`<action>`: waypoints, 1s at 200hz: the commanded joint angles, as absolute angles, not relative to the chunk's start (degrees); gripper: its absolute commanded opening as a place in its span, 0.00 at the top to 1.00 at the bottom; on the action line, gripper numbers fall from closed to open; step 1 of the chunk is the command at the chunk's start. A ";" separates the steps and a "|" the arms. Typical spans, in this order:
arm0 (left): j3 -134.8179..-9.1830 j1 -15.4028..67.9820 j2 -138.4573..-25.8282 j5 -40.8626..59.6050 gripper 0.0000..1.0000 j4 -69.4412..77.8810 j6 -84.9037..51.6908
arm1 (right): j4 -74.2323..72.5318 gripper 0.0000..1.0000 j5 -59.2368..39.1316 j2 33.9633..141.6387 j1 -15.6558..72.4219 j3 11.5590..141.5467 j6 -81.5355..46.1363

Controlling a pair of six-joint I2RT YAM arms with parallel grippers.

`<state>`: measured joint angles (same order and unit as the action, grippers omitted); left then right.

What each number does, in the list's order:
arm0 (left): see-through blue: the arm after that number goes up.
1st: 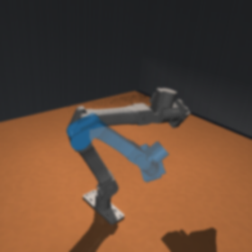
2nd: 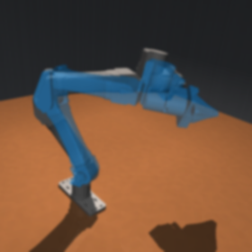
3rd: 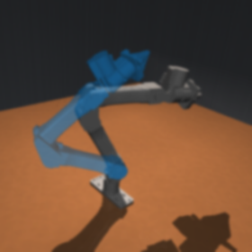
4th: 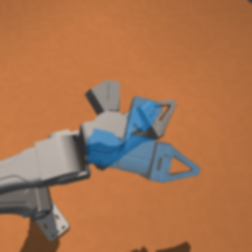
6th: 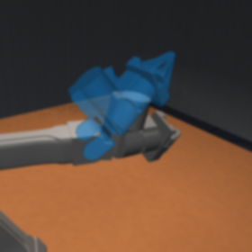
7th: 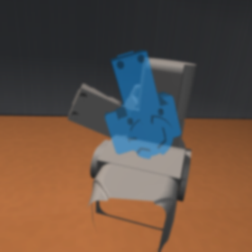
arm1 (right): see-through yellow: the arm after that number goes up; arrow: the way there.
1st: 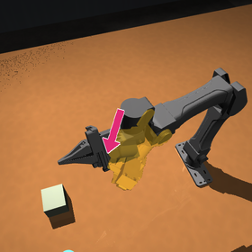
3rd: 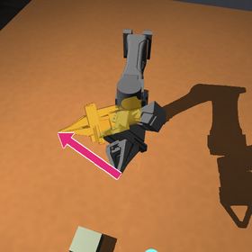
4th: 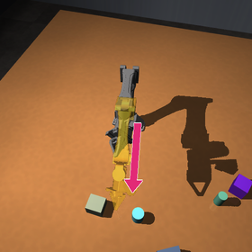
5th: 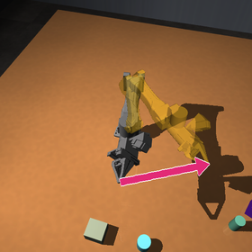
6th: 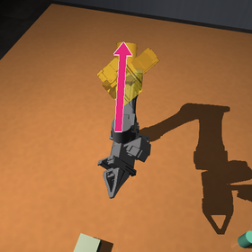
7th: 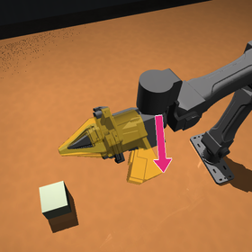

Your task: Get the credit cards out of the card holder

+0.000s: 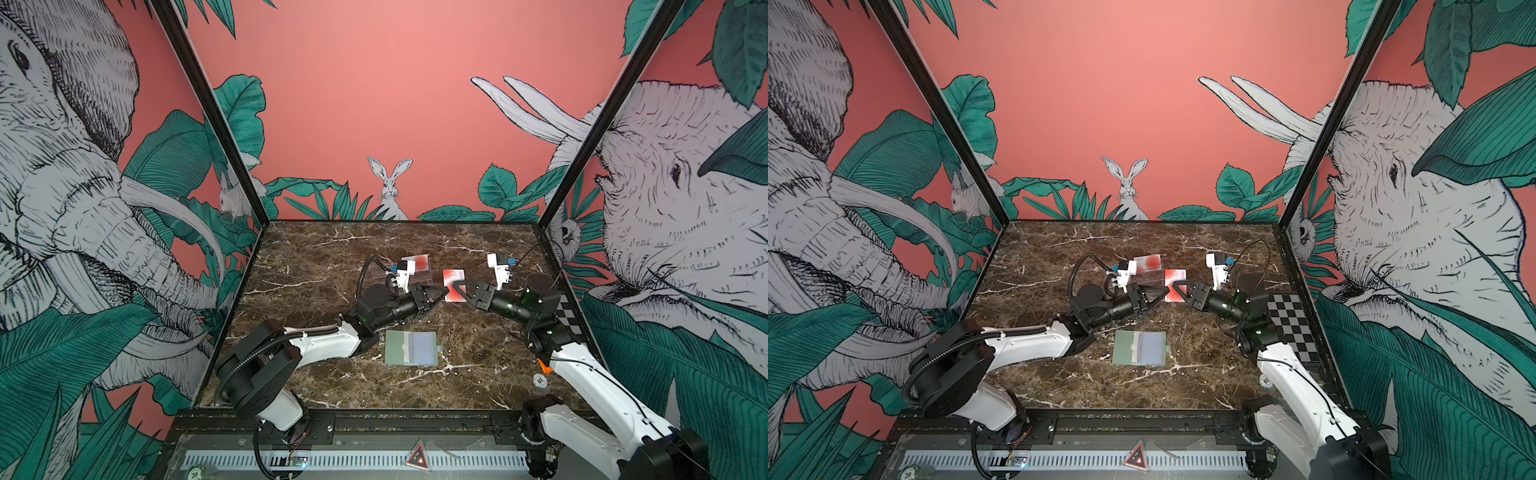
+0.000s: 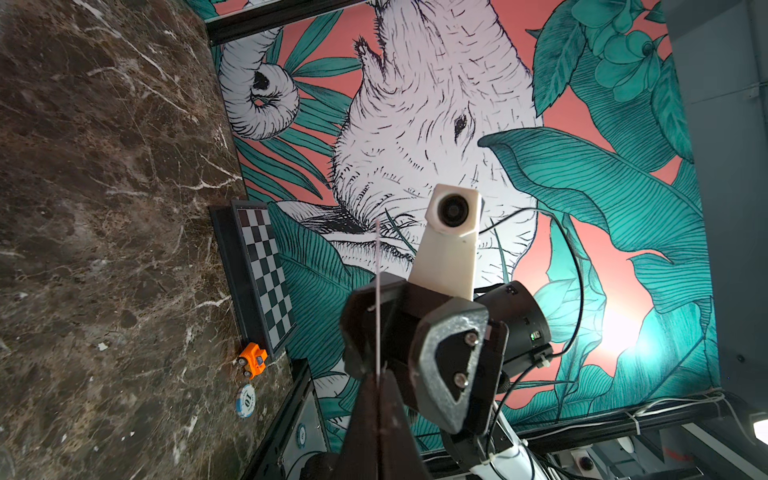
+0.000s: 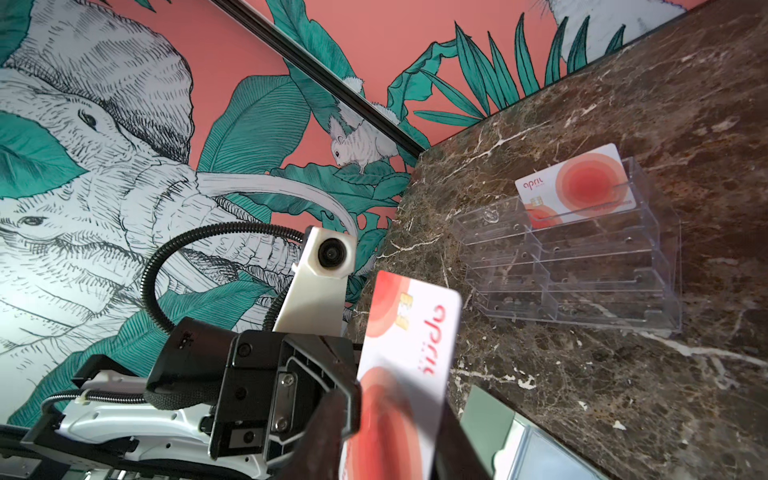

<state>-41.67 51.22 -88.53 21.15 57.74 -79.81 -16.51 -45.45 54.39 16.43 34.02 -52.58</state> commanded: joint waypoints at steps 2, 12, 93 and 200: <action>-41.53 50.89 -88.85 21.09 1.00 62.05 -81.07 | -21.19 0.85 -47.29 54.23 16.09 33.34 -54.47; -41.24 50.90 -88.95 21.13 1.00 62.07 -80.99 | -21.88 0.93 -47.37 54.14 16.12 32.94 -55.03; -38.66 49.31 -82.49 19.68 0.18 55.51 -72.78 | -12.41 1.00 -47.29 50.96 16.13 33.99 -48.92; -43.04 49.26 -53.19 -0.02 0.01 5.56 -32.66 | 9.26 1.00 -42.73 43.13 16.10 37.67 -28.17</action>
<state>-42.61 49.36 -55.44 4.71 15.40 -42.85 3.90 -44.38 44.42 16.12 35.31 -36.07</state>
